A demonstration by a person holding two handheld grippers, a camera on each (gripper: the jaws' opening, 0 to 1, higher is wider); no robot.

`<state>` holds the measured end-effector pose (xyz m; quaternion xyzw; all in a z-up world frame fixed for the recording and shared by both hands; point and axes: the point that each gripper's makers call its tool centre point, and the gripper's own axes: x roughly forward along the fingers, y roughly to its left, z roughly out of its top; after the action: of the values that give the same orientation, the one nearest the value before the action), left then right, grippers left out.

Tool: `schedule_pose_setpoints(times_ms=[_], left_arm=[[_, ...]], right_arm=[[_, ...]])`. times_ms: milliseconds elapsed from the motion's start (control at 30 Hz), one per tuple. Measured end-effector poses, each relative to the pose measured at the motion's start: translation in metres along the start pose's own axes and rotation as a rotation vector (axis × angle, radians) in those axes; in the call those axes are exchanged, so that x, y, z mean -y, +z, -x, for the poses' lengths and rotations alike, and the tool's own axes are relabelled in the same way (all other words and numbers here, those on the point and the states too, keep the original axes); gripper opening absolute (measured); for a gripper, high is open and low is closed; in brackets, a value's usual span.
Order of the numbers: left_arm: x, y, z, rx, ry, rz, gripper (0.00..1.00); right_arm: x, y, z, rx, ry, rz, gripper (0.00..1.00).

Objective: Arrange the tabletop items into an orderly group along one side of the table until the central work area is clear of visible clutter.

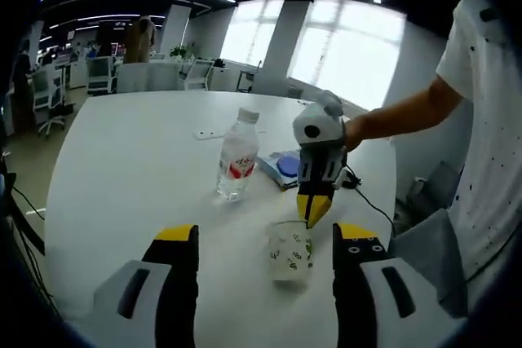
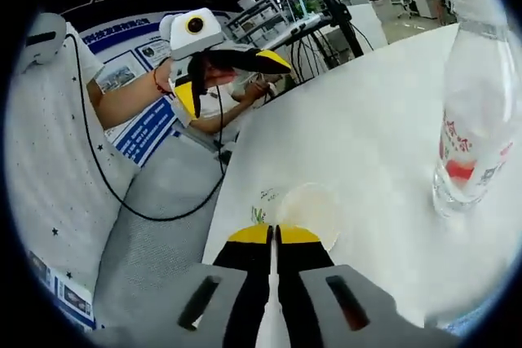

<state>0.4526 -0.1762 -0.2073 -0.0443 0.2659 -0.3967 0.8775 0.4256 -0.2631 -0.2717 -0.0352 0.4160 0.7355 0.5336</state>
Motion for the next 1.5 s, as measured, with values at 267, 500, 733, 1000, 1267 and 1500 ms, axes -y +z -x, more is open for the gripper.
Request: schedule_pose_setpoints(times_ms=[267, 500, 733, 1000, 1267, 1500], left_arm=[[0.003, 0.006, 0.002, 0.010, -0.005, -0.014, 0.67], [0.007, 0.011, 0.003, 0.021, -0.009, -0.029, 0.67], [0.012, 0.014, 0.004, 0.026, -0.014, -0.040, 0.67], [0.015, 0.020, 0.006, 0.040, -0.018, -0.053, 0.67], [0.017, 0.023, 0.008, 0.049, -0.020, -0.058, 0.66], [0.016, 0.024, 0.011, 0.061, -0.013, -0.058, 0.66]], right_arm=[[-0.007, 0.002, 0.012, 0.027, -0.064, 0.027, 0.00], [-0.010, 0.005, 0.035, 0.050, -0.131, 0.028, 0.00], [-0.008, 0.014, 0.067, 0.044, -0.209, 0.053, 0.00], [0.000, 0.021, 0.098, 0.009, -0.300, 0.095, 0.00], [0.010, 0.028, 0.123, -0.055, -0.375, 0.161, 0.00], [0.029, 0.032, 0.146, -0.217, -0.483, 0.306, 0.00]])
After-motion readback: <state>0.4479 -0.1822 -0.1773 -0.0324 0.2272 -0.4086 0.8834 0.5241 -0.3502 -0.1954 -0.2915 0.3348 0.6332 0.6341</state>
